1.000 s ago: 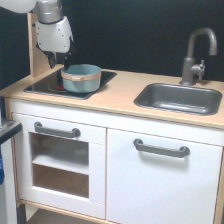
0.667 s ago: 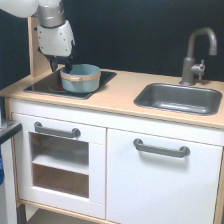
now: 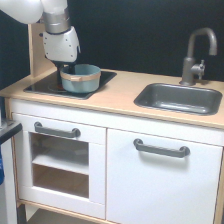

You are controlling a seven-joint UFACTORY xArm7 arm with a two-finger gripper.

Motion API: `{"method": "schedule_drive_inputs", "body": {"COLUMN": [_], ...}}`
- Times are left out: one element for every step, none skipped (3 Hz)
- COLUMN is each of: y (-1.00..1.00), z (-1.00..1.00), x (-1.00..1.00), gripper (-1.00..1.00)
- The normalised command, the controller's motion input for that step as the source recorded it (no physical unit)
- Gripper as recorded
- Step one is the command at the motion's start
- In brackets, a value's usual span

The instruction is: Place the pot in the sink

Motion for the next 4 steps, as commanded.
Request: {"method": "schedule_drive_inputs", "body": {"y": [0.0, -0.01, -0.19, 0.17], "z": [0.26, 0.2, 0.99, 0.99], "x": [0.17, 0.19, 0.83, 0.95], "gripper": [-1.0, -1.0, -1.0, -1.0]}}
